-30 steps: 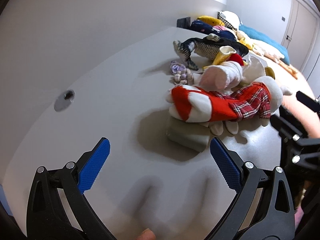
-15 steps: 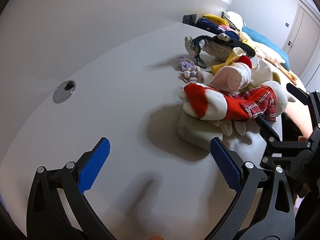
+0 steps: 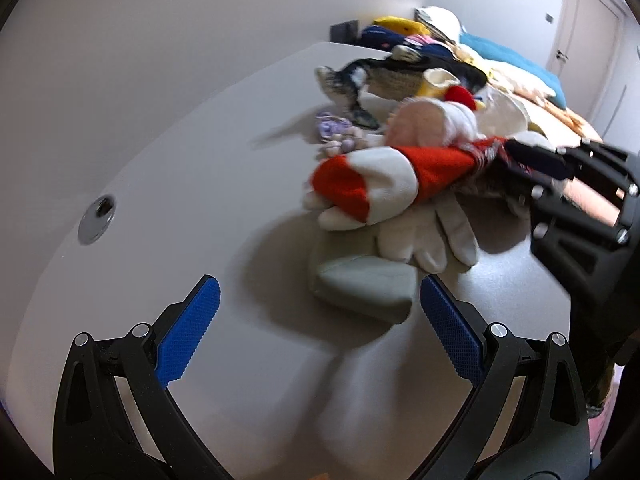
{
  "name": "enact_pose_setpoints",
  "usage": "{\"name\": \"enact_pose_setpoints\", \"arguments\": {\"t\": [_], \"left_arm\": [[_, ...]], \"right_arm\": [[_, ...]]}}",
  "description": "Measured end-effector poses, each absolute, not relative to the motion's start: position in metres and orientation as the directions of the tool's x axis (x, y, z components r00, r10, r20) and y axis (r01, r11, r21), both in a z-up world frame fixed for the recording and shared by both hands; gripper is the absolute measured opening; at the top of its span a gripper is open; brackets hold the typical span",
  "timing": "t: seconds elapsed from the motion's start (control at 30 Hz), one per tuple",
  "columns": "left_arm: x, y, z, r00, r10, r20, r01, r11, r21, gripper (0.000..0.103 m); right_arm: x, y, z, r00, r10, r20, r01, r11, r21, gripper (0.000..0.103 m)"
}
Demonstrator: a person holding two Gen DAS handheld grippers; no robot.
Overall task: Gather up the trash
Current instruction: 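Grasp the red plaid rabbit with the right tool while the left tool grasps the grey foam corner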
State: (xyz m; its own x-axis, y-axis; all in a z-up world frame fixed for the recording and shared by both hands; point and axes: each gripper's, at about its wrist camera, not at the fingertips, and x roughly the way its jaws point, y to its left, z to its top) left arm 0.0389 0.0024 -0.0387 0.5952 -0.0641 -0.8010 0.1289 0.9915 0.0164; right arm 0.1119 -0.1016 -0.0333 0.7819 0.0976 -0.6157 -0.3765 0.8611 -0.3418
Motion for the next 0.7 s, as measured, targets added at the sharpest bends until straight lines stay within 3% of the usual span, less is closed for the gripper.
{"name": "enact_pose_setpoints", "arguments": {"t": [0.17, 0.37, 0.53, 0.57, 0.6, 0.7], "left_arm": [[0.046, -0.002, -0.045, 0.584, -0.081, -0.808, 0.126, 0.992, -0.008, 0.097], [0.053, -0.008, -0.051, 0.574, -0.113, -0.811, 0.135, 0.99, -0.042, 0.094], [0.056, -0.019, -0.057, 0.57, -0.126, -0.812, 0.167, 0.985, -0.035, 0.078], [0.058, -0.02, -0.058, 0.563, -0.135, -0.816, 0.171, 0.984, -0.045, 0.066], [0.059, -0.021, -0.061, 0.552, -0.141, -0.822, 0.17, 0.984, -0.055, 0.061], [0.059, -0.021, -0.062, 0.556, -0.151, -0.818, 0.168, 0.983, -0.067, 0.06]], "right_arm": [[0.111, -0.124, -0.017, 0.779, 0.178, -0.602, -0.354, 0.917, -0.187, 0.018], [0.103, -0.136, 0.005, 0.802, 0.204, -0.561, -0.326, 0.937, -0.126, 0.016], [0.095, -0.15, 0.027, 0.832, 0.214, -0.512, -0.291, 0.954, -0.074, 0.01], [0.093, -0.153, 0.031, 0.836, 0.212, -0.505, -0.283, 0.957, -0.067, 0.01], [0.091, -0.157, 0.036, 0.844, 0.212, -0.494, -0.275, 0.96, -0.058, 0.01], [0.086, -0.167, 0.046, 0.856, 0.206, -0.474, -0.257, 0.965, -0.044, 0.006]]}}
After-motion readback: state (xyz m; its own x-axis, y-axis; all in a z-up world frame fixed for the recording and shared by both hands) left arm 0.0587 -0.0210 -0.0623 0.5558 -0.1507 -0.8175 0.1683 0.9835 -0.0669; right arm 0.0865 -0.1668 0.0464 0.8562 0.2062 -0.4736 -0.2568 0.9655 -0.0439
